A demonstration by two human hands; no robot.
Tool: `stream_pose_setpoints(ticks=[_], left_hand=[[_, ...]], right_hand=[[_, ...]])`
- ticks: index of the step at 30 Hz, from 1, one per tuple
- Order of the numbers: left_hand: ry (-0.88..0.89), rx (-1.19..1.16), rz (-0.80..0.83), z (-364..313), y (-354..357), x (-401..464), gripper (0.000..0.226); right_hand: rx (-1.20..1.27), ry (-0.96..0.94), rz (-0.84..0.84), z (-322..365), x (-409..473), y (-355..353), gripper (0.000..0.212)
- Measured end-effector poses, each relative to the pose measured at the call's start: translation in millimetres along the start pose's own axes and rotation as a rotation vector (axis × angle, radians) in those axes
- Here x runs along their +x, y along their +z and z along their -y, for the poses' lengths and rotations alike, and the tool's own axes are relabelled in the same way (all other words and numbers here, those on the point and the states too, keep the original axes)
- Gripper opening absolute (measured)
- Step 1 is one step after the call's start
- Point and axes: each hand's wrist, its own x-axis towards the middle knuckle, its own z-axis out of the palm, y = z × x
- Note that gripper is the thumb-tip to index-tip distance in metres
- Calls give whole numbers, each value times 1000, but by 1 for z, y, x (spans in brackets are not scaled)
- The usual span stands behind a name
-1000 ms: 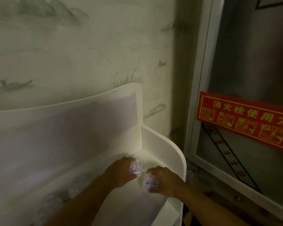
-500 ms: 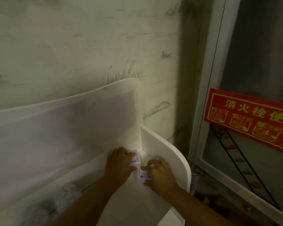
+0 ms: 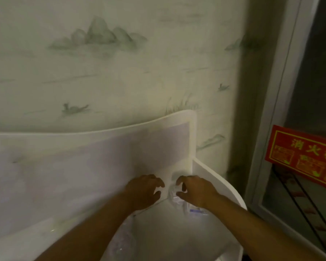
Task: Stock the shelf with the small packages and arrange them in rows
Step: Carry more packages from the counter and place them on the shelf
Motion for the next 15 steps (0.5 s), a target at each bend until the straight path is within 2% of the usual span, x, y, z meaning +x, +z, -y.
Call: stream_pose_setpoints(ticks=[6, 12, 15], left_hand=[[-132, 44, -30, 50, -62, -65, 35], [-217, 83, -128, 82, -113, -143, 30], [-267, 82, -79, 110, -130, -196, 32]], right_hand=[[-43, -218, -25, 82, 8, -34, 40], [-147, -330, 60, 164, 2, -47, 43], [-170, -382, 67, 218, -8, -50, 47]])
